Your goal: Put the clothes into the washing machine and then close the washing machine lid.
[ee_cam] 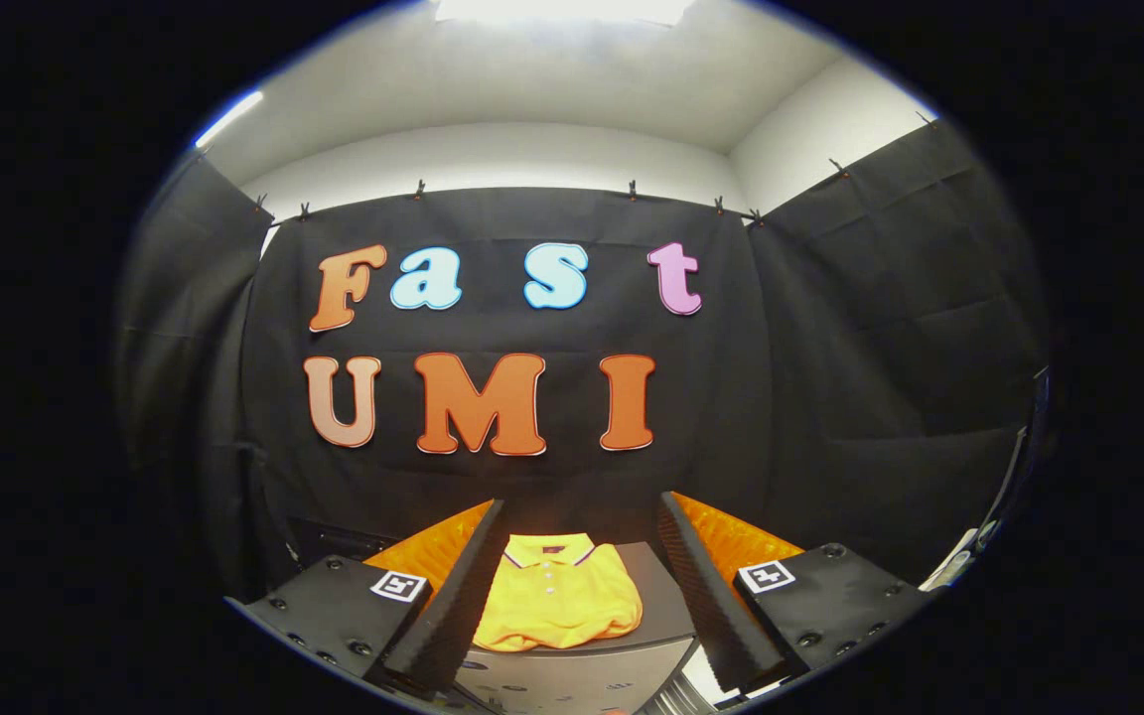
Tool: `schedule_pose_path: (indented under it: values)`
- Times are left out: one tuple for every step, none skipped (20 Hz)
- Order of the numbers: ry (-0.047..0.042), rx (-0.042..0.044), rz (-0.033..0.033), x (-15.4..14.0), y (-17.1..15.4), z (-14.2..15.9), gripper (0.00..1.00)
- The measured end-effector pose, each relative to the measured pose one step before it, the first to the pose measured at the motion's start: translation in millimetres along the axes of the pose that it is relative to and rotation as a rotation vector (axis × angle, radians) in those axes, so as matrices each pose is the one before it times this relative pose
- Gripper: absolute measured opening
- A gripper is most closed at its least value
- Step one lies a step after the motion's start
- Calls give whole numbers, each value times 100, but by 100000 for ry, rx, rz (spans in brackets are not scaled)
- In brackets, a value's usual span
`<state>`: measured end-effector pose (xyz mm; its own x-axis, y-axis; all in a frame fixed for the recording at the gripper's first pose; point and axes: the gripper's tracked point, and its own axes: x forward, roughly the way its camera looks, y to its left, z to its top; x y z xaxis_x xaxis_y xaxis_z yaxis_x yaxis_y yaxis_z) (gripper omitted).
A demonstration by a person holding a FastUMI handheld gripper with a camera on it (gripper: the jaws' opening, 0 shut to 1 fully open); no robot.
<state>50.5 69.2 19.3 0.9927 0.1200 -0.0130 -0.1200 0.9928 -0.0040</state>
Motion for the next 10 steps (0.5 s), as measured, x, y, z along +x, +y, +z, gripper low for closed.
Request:
schedule_pose_path:
  values:
    - [2513, -1115, 2191, 1266, 537, -402, 98]
    - [2327, -779, 2214, 1213, 457, -302, 98]
    - [2428, -884, 1696, 1529, 385, -343, 98]
    - [2551, -1329, 540, 1813, 48, -217, 97]
    - [2696, -814, -223, 1672, -131, -467, 96]
    - [2204, 213, 421, 1561, 289, -232, 96]
    - [2425, 1425, 1340, 1487, 445, -484, 96]
    - [3145, 1895, 2056, 1561, 613, -545, 96]
    - [4927, 1813, 923, 1850, 254, -917, 96]
    - [4846, 1463, -68, 2023, -154, -862, 96]
